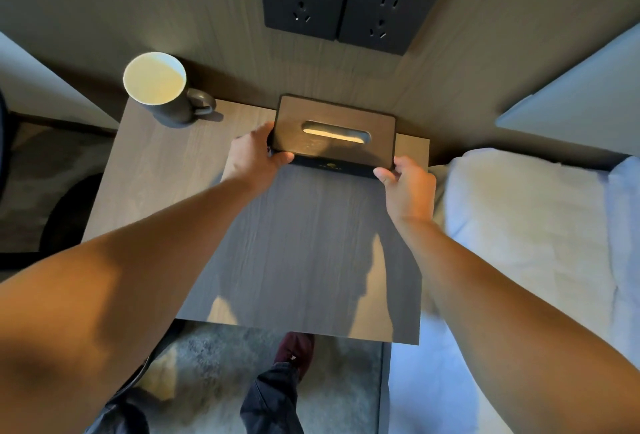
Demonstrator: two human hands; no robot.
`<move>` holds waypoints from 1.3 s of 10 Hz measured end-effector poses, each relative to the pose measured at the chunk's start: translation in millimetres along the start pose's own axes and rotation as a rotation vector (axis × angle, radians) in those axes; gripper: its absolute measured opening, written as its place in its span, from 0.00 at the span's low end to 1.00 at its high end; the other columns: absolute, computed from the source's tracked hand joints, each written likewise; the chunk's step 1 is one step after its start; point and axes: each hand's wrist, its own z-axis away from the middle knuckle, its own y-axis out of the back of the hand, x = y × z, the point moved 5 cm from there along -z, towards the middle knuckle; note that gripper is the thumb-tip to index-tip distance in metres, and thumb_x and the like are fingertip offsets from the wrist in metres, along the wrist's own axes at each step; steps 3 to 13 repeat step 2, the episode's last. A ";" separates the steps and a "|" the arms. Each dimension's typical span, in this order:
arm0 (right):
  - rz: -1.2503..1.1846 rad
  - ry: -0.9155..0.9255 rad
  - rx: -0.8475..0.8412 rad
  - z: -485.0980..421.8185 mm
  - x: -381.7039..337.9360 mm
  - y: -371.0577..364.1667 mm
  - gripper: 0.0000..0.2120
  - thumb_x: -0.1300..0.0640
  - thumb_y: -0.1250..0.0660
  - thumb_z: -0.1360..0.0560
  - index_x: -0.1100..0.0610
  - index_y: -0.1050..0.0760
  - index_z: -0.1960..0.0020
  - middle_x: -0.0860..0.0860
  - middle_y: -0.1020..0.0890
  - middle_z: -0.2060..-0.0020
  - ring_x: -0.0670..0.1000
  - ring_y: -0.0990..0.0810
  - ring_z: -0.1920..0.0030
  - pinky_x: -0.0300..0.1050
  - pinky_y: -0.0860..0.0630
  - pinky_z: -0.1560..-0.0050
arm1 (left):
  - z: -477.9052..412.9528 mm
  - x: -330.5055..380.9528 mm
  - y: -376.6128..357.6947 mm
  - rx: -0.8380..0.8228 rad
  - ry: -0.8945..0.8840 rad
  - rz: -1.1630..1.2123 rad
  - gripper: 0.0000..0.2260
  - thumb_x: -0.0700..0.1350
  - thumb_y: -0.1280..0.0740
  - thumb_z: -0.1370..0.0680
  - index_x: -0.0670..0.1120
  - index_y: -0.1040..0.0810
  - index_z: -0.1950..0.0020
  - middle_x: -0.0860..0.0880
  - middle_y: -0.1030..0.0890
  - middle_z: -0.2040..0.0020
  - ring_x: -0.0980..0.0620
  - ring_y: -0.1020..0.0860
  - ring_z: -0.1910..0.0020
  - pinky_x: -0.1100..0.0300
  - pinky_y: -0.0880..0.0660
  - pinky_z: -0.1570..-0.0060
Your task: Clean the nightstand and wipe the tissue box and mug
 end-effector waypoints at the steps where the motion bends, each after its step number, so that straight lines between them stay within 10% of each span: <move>1: 0.053 0.051 0.000 2.2 -0.2 14.3 0.10 0.50 0.35 0.18 0.57 0.21 0.47 0.50 0.20 0.59 0.52 0.19 0.56 0.34 0.34 0.64 | 6.8 3.7 4.1 0.030 0.121 -0.011 0.13 0.49 0.28 0.21 0.44 0.20 0.40 0.47 0.17 0.50 0.45 0.18 0.50 0.55 0.23 0.54; 2: 0.078 0.017 -0.056 25.9 12.2 24.5 0.10 0.50 0.37 0.17 0.52 0.24 0.54 0.46 0.23 0.63 0.46 0.24 0.62 0.35 0.32 0.64 | 31.7 4.8 4.5 -0.007 0.341 0.052 0.16 0.48 0.31 0.19 0.42 0.24 0.35 0.41 0.19 0.45 0.42 0.19 0.50 0.51 0.20 0.54; 13: 0.078 0.017 -0.056 25.9 12.2 24.5 0.10 0.50 0.37 0.17 0.52 0.24 0.54 0.46 0.23 0.63 0.46 0.24 0.62 0.35 0.32 0.64 | 31.7 4.8 4.5 -0.007 0.341 0.052 0.16 0.48 0.31 0.19 0.42 0.24 0.35 0.41 0.19 0.45 0.42 0.19 0.50 0.51 0.20 0.54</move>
